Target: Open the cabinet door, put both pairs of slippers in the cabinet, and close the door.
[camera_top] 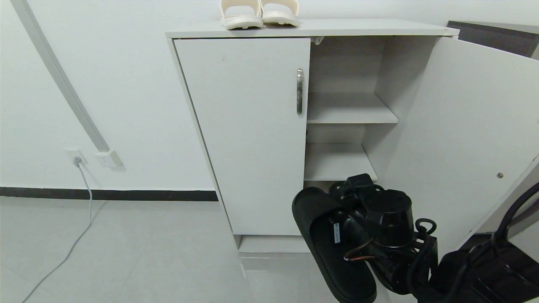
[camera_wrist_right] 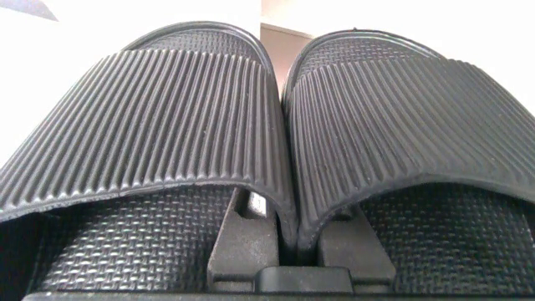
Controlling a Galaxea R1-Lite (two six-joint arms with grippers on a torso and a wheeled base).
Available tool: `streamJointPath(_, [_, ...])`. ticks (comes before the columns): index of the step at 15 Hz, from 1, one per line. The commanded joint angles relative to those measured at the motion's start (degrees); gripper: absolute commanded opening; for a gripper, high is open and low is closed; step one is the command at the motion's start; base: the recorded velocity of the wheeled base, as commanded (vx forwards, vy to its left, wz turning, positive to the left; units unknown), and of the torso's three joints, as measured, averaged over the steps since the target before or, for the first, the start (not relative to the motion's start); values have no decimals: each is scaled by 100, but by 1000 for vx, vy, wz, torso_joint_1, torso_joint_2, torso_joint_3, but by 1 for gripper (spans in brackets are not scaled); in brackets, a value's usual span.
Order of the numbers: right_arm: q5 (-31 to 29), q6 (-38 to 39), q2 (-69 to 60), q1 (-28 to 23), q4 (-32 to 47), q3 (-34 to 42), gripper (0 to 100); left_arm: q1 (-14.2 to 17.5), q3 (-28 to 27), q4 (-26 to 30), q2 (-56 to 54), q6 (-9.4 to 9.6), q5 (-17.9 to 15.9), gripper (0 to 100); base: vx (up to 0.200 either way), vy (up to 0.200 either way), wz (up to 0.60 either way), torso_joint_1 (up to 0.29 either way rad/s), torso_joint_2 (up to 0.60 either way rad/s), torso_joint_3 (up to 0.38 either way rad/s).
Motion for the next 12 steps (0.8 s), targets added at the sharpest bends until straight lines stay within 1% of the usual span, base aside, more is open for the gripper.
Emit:
streamJointPath(1, [-1,1,14,30,-2,-3,0,-2,0,9,16,20,-1031,0,0,0,0,0,0,0])
streamJointPath(2, [-1,1,14,39,-2,-3,0,-2,-9,299,16,46,-1954,0,0,0,0,0,0,0])
streamJointPath(3, [-1,10,14,48,-11,6,0,-2,-18,290,16,108,-2139,0,0,0,0,0,0,0])
streamJointPath(4, [-9,1,14,39,-29,6,0,-2,0,247,16,231,-2086,0,0,0,0,0,0,0])
streamJointPath(5, [-27,1,14,39,-29,6,0,-2,0,247,16,266,-2051,0,0,0,0,0,0,0])
streamJointPath(7, [-106,1,23,39,-29,-100,0,-2,0,247,16,90,-2015,0,0,0,0,0,0,0])
streamJointPath(8, [-343,10,40,30,-20,-214,0,-2,0,247,16,73,-2015,0,0,0,0,0,0,0])
streamJointPath(10, [-1082,28,225,-58,-20,-565,0,-2,0,247,16,73,-2015,0,0,0,0,0,0,0])
streamJointPath(11, [-1328,37,304,-84,-11,-750,0,-2,0,247,16,73,-2015,0,0,0,0,0,0,0])
streamJointPath(12, [-1425,37,383,-93,-20,-855,0,-2,0,247,16,82,-2015,0,0,0,0,0,0,0])
